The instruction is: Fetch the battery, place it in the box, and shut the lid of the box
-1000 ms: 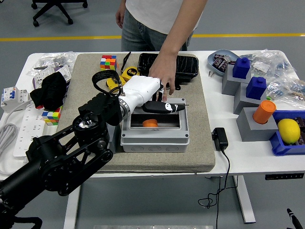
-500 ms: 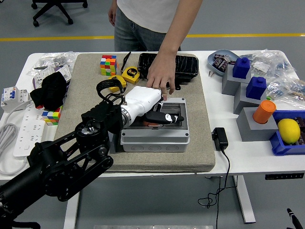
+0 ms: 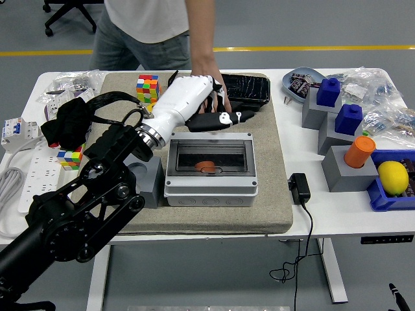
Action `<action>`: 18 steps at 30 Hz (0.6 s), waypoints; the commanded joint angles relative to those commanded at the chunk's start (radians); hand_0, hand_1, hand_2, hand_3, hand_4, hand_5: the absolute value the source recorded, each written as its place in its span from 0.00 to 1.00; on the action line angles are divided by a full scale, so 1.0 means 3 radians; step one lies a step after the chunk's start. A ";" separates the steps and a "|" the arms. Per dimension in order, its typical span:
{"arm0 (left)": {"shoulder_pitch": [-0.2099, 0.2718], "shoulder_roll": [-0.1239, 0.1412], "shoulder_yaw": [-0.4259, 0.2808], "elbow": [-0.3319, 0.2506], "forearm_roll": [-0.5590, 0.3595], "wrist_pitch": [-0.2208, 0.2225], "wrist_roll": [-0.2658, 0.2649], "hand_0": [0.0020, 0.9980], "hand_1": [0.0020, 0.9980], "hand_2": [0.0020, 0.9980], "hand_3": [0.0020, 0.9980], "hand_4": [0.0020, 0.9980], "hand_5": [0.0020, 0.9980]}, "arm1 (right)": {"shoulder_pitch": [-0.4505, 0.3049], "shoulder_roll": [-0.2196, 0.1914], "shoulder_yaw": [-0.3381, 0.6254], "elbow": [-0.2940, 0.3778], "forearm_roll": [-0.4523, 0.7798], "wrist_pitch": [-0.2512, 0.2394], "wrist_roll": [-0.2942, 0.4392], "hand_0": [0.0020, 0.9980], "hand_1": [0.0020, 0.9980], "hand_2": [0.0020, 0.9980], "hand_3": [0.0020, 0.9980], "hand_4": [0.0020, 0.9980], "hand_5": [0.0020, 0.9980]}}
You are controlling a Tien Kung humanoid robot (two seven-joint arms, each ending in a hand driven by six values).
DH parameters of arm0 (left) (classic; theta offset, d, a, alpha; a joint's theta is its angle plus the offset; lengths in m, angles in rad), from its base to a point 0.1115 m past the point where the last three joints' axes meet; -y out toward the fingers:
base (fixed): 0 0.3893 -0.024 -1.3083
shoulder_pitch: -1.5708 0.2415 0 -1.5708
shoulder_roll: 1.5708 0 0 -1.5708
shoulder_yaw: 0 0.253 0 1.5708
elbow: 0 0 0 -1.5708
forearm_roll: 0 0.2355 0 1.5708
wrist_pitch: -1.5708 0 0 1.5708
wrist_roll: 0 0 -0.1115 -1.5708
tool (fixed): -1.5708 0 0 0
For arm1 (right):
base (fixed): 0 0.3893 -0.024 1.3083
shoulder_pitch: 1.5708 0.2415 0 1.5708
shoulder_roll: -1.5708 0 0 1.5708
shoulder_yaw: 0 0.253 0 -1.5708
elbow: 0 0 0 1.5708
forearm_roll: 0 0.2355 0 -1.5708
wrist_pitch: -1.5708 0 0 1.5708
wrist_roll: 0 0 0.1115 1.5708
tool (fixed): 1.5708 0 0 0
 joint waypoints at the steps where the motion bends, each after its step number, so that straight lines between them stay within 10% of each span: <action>1: 0.0029 0.0008 -0.0058 0.0000 -0.0002 0.0053 -0.0015 0.53 0.51 0.54 0.48 1.00 1.00 | -0.0002 0.0002 0.0003 0.0000 -0.0003 0.0000 0.0000 0.95 0.84 0.79 0.80 1.00 1.00; 2: 0.0065 0.0019 -0.0117 0.0001 0.0001 0.0101 -0.0036 0.53 0.51 0.54 0.48 1.00 1.00 | -0.0003 0.0004 0.0005 0.0000 -0.0006 0.0000 0.0000 0.95 0.84 0.79 0.80 1.00 1.00; 3: 0.0122 0.0039 -0.0183 0.0004 0.0007 0.0170 -0.0080 0.76 0.73 0.71 0.62 1.00 1.00 | -0.0001 0.0005 0.0010 0.0000 -0.0012 0.0001 0.0001 0.95 0.84 0.79 0.80 1.00 1.00; 8: 0.0403 0.0213 -0.0396 0.0014 0.0008 0.0580 -0.0252 0.76 0.73 0.71 0.62 1.00 1.00 | 0.0009 0.0005 0.0030 0.0000 -0.0013 -0.0001 0.0016 0.95 0.84 0.79 0.80 1.00 1.00; 9: 0.0455 0.0252 -0.0428 0.0010 0.0032 0.0624 -0.0261 1.00 1.00 1.00 0.93 1.00 1.00 | 0.0008 0.0004 0.0027 0.0000 -0.0004 -0.0002 0.0019 0.95 0.84 0.79 0.80 1.00 1.00; 13: 0.0691 0.0334 -0.0654 -0.0001 0.0172 0.0742 -0.0324 1.00 1.00 1.00 0.93 1.00 1.00 | 0.0000 -0.0004 0.0068 0.0000 -0.0049 -0.0013 0.0004 0.95 0.84 0.79 0.80 1.00 1.00; 18: 0.1064 0.0193 -0.1061 0.0140 -0.0114 0.0784 -0.0770 1.00 1.00 1.00 1.00 1.00 1.00 | -0.0020 0.0001 0.0147 0.0000 -0.0087 -0.0148 0.0094 0.95 0.86 0.80 0.82 1.00 1.00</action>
